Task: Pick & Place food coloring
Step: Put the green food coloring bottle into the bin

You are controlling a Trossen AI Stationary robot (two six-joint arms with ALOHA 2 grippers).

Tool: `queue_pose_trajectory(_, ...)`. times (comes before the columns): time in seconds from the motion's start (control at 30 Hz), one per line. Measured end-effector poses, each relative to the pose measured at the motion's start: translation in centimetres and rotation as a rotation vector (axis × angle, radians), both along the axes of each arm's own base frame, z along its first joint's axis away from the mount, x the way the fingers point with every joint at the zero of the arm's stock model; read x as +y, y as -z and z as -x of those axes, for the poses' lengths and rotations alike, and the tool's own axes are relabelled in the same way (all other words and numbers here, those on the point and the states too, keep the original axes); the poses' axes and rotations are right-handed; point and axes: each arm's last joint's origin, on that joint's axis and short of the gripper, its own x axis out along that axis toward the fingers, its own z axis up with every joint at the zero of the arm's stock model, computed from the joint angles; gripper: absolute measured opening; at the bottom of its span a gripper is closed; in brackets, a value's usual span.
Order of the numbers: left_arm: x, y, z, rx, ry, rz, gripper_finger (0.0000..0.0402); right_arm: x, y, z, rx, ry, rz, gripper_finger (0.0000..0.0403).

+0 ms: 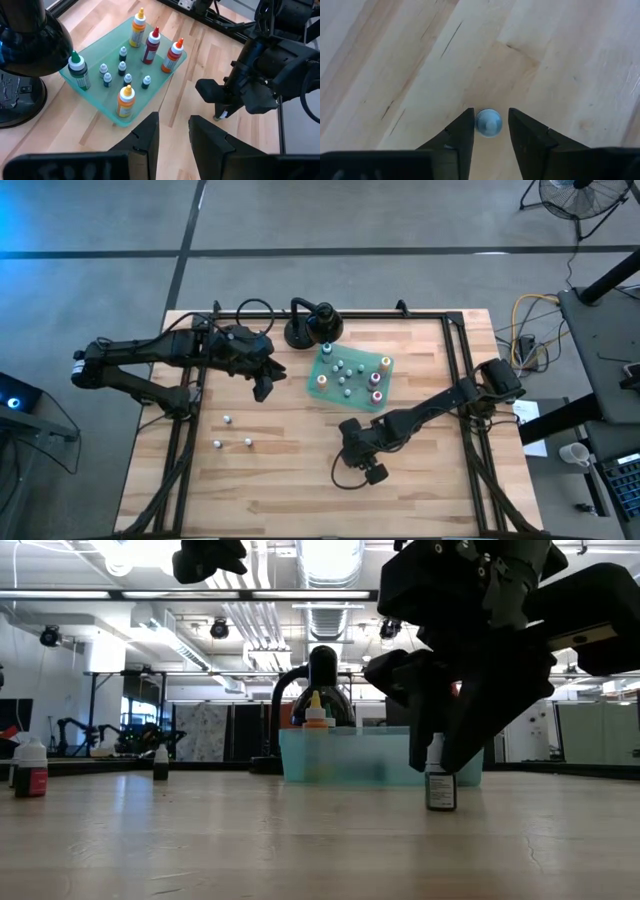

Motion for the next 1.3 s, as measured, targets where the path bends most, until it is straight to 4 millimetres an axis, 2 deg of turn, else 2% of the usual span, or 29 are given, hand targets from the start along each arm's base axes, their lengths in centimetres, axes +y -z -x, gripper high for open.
queue_pose_trajectory(0.37, 0.0, 0.0, 0.0, -0.001, -0.005, 0.005, 0.008, 0.0, 0.0, 0.0, 0.0, 0.005, -0.002, 0.0071)
queue_pose_trajectory(0.7, 0.0, 0.0, 0.0, -0.002, -0.003, 0.007, 0.008, -0.7, -1.1, 0.3, 0.015, 0.225, -0.025, 0.0069)
queue_pose_trajectory(0.83, 0.0, 0.0, 0.0, -0.004, -0.003, 0.007, 0.008, -1.5, -2.2, 0.6, 0.006, 0.357, -0.019, 0.0065)
queue_pose_trajectory(1.0, 0.0, 0.0, 0.0, -0.004, -0.001, 0.006, 0.008, -4.2, -6.0, 1.5, -0.116, 0.574, 0.011, 0.0065)
queue_pose_trajectory(1.13, 0.0, 0.0, 0.0, -0.004, -0.001, 0.006, 0.008, -7.8, -8.9, 3.0, -0.163, 0.719, 0.003, 0.0064)
queue_pose_trajectory(1.3, 0.0, 0.0, 0.0, -0.004, -0.001, 0.006, 0.008, -12.5, -9.6, 4.1, -0.124, 0.946, -0.019, 0.0064)
